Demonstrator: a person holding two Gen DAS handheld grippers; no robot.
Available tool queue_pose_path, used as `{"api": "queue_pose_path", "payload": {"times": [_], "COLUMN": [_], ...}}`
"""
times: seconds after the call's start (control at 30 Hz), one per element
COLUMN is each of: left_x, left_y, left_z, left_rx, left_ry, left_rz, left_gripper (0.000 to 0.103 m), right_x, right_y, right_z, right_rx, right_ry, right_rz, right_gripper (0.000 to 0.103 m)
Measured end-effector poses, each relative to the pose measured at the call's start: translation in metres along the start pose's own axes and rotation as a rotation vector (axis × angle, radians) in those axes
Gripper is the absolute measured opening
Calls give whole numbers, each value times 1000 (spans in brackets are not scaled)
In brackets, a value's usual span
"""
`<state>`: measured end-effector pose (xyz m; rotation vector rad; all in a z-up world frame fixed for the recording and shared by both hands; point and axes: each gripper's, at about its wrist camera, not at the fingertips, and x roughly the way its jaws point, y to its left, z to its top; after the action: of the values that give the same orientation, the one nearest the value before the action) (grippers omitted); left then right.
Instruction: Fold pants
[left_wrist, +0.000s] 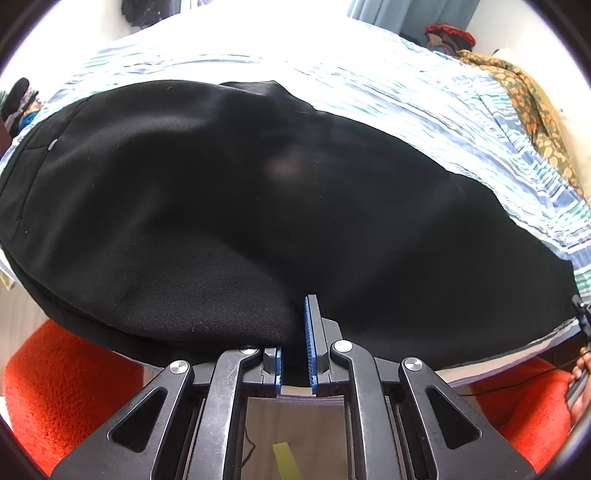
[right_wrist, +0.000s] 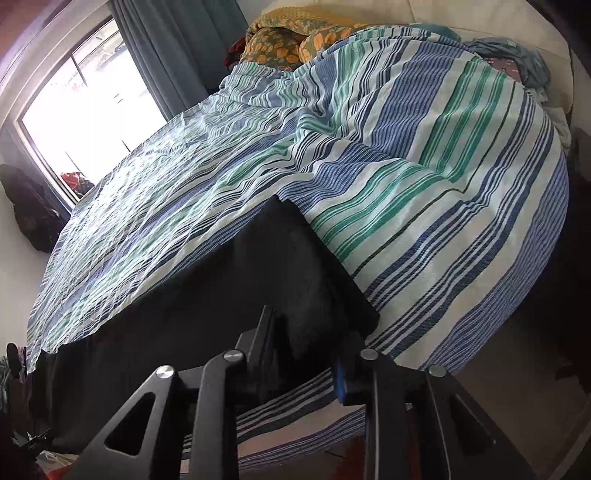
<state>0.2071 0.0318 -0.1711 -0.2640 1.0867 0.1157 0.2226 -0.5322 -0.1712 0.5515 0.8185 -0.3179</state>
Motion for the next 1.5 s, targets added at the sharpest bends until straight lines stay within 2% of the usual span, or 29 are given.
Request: {"api": "queue_pose_path", "payload": {"times": [0.03, 0.1, 0.17, 0.23, 0.3, 0.37, 0.43, 0.47, 0.5, 0.53, 0.57, 0.63, 0.67, 0.73, 0.8, 0.9, 0.97, 1.07, 1.1, 1.13, 1.2, 1.27, 1.33, 1.43, 1.5], "left_x": [1, 1, 2, 3, 4, 4, 4, 3, 1, -1, -7, -23, -37, -58, -72, -64, -32, 34, 40, 39, 31, 18, 7, 5, 22], "left_y": [-1, -5, -9, -13, -17, -21, -25, -28, -31, -33, -36, -38, -39, -44, -54, -62, -60, -27, -16, -6, 3, 0, -10, -30, -25], "left_z": [-1, -2, -2, -3, -4, -5, -6, -7, -7, -8, -11, -16, -17, -12, 8, 38, 52, 58, 58, 57, 60, 66, 69, 77, 80], "left_rx": [1, 5, 11, 17, 23, 33, 42, 52, 66, 85, 102, 111, 113, 138, 182, 199, 205, 147, 114, 72, 13, -20, 11, 107, 91], "left_ry": [0, 0, 1, 0, -1, -2, 1, 13, 30, 56, 90, 116, 102, 47, -50, -139, -114, 42, 41, 16, 10, -1, -43, -100, -59], "left_rz": [2, 6, 12, 19, 27, 35, 41, 50, 60, 66, 83, 84, 59, 41, 82, 142, 223, 415, 408, 399, 425, 388, 362, 397, 435], "left_gripper": [9, 9, 9, 9, 10, 10, 12, 15, 18, 21, 27, 35, 40, 56, 72, 86, 87, 88, 100, 103, 102, 101, 101, 101, 101], "right_x": [-9, -32, -52, -60, -58, -46, -15, 7, 30, 49, 57, 53, 52, 51, 52, 56, 57, 55, 54, 52, 51, 50, 48, 45, 46], "right_y": [-1, 1, 5, 18, 39, 60, 79, 83, 83, 78, 72, 68, 67, 69, 73, 82, 83, 79, 77, 75, 73, 72, 73, 68, 66], "right_z": [0, -2, -3, 0, 4, 6, 4, 0, -6, -13, -15, -9, -9, -13, -16, -20, -21, -20, -20, -20, -20, -21, -22, -17, -14], "right_rx": [1, -2, -19, -81, -184, -295, -402, -442, -468, -468, -442, -394, -385, -393, -415, -451, -449, -418, -410, -404, -398, -398, -392, -374, -362], "right_ry": [-38, -147, -235, -255, -223, -150, 4, 117, 234, 320, 357, 332, 332, 330, 335, 347, 346, 343, 342, 341, 339, 337, 336, 333, 332], "right_rz": [-1, -54, -78, -65, -11, 66, 107, 94, 65, 46, 66, 115, 123, 130, 122, 100, 97, 131, 145, 155, 166, 170, 170, 169, 171], "right_gripper": [39, 63, 65, 65, 65, 65, 75, 79, 79, 79, 83, 87, 89, 92, 98, 103, 103, 103, 103, 103, 103, 103, 103, 103, 103]}}
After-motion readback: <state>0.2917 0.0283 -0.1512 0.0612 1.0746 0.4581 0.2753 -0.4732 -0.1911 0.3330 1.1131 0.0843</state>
